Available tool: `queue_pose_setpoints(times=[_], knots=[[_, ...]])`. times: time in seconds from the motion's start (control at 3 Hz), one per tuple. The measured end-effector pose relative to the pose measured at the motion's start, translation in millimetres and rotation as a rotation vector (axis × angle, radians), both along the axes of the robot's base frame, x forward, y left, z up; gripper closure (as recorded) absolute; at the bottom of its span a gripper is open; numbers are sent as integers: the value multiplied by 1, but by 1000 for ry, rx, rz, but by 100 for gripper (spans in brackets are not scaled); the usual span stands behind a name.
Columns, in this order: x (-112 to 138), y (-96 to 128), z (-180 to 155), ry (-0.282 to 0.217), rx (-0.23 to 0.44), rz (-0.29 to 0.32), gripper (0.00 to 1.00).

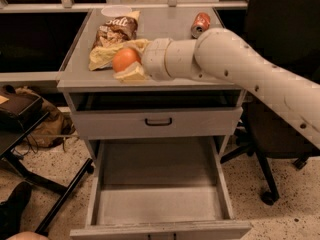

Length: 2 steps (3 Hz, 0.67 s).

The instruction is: Pick orange from middle drawer and place on counter

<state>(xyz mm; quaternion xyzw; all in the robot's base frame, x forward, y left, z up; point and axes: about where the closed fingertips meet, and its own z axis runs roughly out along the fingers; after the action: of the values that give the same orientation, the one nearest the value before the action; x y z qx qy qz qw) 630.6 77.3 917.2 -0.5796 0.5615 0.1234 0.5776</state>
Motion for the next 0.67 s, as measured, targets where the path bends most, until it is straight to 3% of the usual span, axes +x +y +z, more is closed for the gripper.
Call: queue_pose_setpoints(times=[0.33,0.67], knots=[[40,-19,13,-57,-43,-136,100],[63,-15,23,-129,-67,-245,100]])
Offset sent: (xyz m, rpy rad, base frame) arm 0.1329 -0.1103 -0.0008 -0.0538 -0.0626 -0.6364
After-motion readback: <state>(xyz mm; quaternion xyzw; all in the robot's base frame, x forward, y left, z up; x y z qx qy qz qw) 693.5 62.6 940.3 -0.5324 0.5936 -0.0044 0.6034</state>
